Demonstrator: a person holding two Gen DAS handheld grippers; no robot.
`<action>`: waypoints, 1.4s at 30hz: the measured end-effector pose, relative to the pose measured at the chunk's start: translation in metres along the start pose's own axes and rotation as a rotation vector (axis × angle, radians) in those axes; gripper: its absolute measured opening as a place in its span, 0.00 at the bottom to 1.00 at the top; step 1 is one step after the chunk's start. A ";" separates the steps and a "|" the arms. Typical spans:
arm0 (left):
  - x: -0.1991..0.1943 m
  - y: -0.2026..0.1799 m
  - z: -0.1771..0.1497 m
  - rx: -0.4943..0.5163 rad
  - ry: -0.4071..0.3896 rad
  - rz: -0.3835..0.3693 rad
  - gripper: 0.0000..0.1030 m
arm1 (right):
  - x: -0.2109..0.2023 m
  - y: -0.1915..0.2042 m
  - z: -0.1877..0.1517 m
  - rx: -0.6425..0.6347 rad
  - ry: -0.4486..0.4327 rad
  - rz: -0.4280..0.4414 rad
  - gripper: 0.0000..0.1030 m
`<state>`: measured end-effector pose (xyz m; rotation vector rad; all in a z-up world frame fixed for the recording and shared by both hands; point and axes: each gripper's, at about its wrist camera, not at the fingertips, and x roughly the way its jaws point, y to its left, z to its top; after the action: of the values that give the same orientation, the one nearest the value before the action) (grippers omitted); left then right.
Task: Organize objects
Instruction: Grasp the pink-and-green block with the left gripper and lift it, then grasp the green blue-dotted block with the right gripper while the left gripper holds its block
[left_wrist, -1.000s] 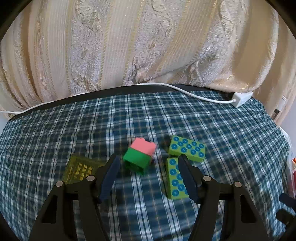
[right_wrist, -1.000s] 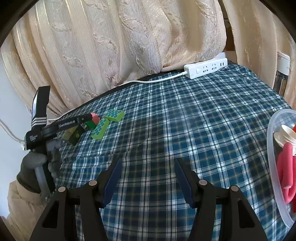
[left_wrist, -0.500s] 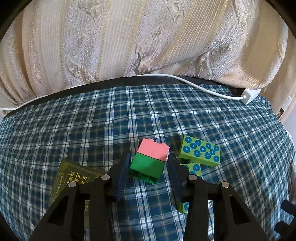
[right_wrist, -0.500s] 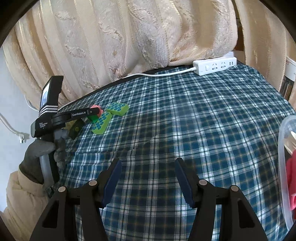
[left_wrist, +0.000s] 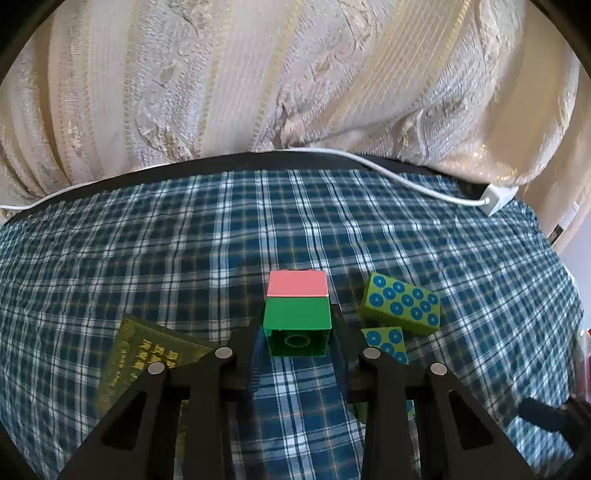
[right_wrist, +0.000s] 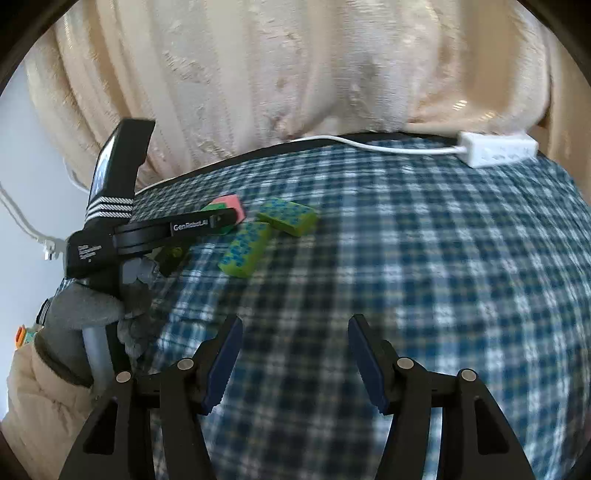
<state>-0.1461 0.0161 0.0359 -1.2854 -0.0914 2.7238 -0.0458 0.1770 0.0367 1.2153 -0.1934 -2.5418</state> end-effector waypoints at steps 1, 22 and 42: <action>-0.002 0.001 0.001 -0.005 -0.003 -0.002 0.31 | 0.003 0.003 0.002 -0.005 0.002 0.005 0.61; -0.043 0.016 0.016 -0.061 -0.088 -0.021 0.32 | 0.068 0.033 0.044 -0.017 0.043 0.015 0.61; -0.047 0.020 0.017 -0.081 -0.096 -0.016 0.32 | 0.086 0.042 0.054 -0.065 0.048 -0.050 0.34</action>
<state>-0.1313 -0.0104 0.0807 -1.1679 -0.2227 2.7937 -0.1288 0.1080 0.0182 1.2697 -0.0690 -2.5374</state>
